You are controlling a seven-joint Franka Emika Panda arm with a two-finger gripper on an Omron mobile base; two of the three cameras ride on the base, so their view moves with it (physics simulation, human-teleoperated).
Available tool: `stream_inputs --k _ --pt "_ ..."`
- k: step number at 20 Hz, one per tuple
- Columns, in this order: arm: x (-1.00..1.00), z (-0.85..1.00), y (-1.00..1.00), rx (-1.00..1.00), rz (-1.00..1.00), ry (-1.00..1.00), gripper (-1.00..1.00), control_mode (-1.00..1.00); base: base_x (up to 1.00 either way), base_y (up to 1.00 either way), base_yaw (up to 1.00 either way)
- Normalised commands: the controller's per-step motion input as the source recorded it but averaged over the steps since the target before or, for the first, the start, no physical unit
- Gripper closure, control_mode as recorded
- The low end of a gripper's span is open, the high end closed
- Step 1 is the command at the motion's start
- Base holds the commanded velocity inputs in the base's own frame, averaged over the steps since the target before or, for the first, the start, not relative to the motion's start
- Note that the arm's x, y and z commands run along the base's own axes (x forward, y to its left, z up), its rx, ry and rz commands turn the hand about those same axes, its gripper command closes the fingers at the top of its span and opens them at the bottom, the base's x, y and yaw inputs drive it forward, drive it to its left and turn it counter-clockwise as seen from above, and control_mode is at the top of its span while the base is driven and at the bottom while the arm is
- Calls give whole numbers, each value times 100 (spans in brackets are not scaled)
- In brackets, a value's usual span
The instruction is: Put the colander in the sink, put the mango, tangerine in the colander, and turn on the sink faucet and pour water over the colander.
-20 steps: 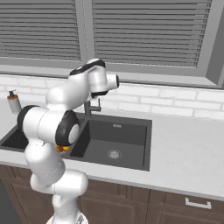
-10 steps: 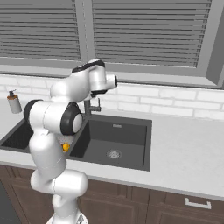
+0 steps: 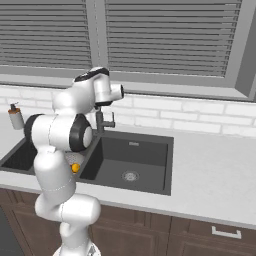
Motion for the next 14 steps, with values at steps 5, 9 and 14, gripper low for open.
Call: stream_inputs --k 5,9,14 --pt "28 -3 90 0 0 0 -100 -100 0 0 0" --pt "13 0 73 0 0 0 -100 -100 0 0 0" --pt "11 0 62 0 0 0 -100 -100 0 0 0"
